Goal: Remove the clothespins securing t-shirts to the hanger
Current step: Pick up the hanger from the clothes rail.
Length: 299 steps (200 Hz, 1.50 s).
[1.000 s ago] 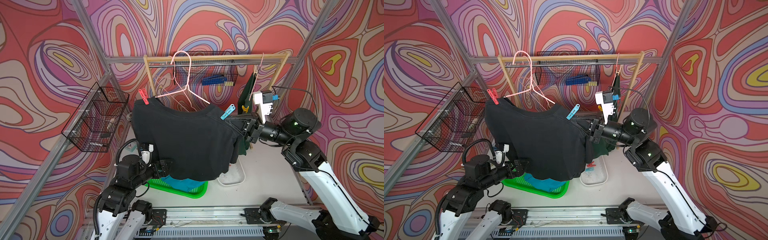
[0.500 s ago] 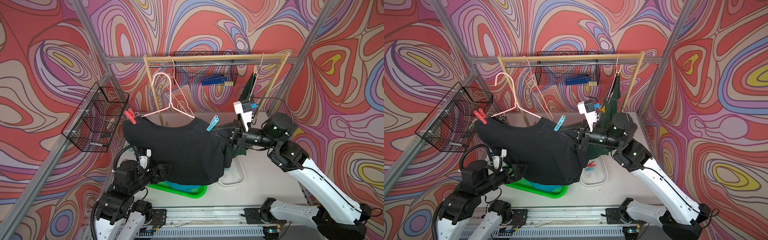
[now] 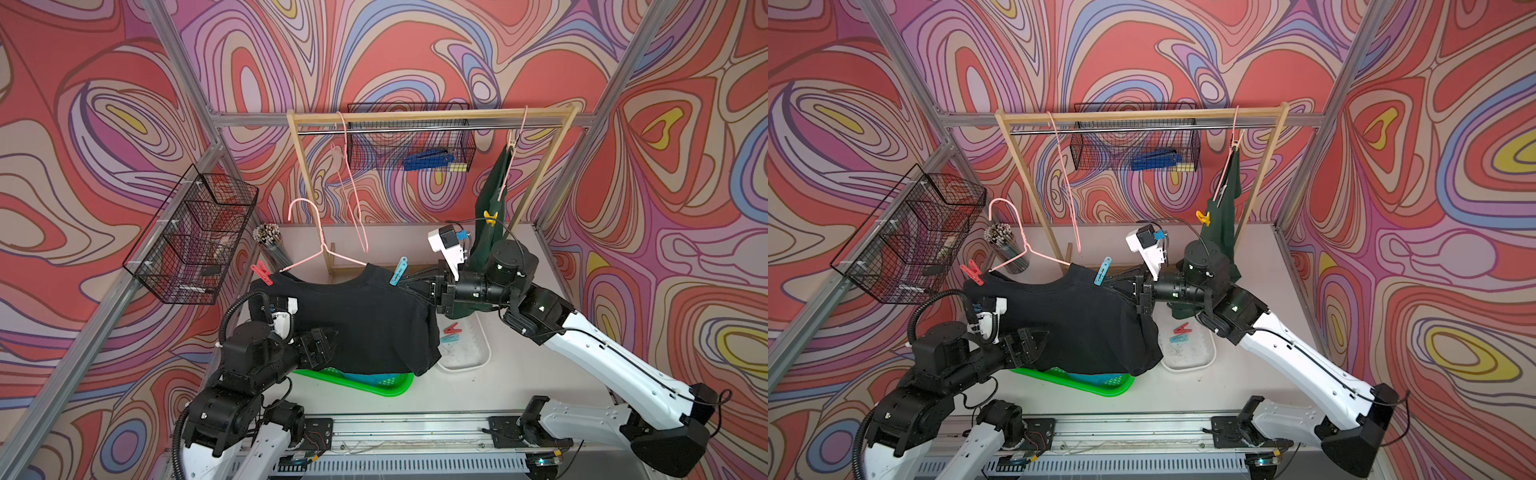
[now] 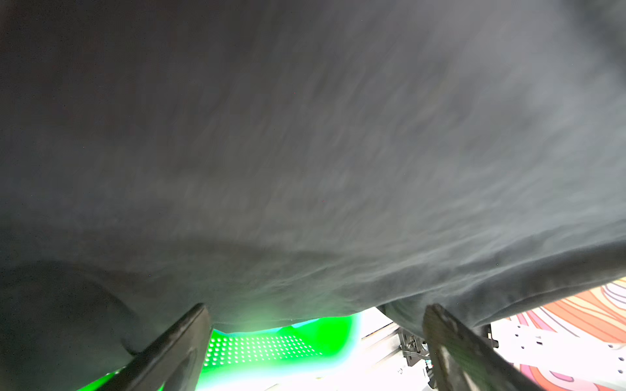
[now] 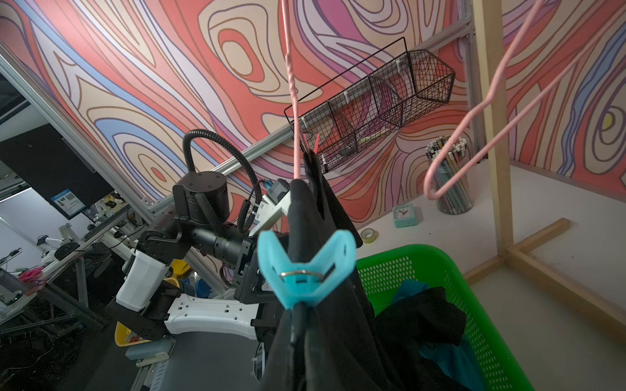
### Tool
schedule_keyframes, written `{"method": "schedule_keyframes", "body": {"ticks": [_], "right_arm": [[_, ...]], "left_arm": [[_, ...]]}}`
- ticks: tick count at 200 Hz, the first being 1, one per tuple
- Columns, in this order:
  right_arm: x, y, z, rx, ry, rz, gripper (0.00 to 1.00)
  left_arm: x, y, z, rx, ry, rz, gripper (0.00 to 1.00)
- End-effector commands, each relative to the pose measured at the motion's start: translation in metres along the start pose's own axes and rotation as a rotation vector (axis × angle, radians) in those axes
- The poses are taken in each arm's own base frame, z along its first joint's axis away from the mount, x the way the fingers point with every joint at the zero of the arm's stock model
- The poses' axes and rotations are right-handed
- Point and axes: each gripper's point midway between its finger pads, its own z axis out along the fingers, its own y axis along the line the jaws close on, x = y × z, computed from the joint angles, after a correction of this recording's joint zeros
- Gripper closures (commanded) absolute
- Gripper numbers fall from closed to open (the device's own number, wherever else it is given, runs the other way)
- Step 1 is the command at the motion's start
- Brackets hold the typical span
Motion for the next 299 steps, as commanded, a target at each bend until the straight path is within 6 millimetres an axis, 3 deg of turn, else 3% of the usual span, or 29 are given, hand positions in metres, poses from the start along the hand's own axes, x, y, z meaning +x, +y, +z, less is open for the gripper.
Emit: {"method": "schedule_keyframes", "body": {"ticks": [1,75,187,215,260,299], "right_arm": [[-0.012,0.010,-0.001,-0.041,-0.054,-0.076,1.00],[0.018,-0.012,0.010,-0.008,-0.011,-0.047,1.00],[0.035,-0.017,0.012,0.014,0.014,-0.026,1.00],[0.035,-0.028,0.009,0.079,-0.005,-0.023,1.00],[0.016,-0.049,-0.003,0.234,-0.122,-0.023,1.00],[0.026,-0.052,0.005,0.212,-0.096,-0.024,1.00]], "left_arm": [[-0.012,-0.005,-0.003,-0.007,-0.018,0.001,0.00],[-0.033,-0.023,-0.005,0.037,-0.061,0.031,0.00],[-0.049,-0.032,-0.002,0.026,-0.050,0.025,0.00],[-0.049,-0.039,-0.002,0.071,-0.054,0.025,0.00],[-0.043,-0.041,-0.003,0.096,-0.046,0.033,0.00],[-0.047,-0.042,-0.006,0.084,-0.056,0.042,0.00]]}}
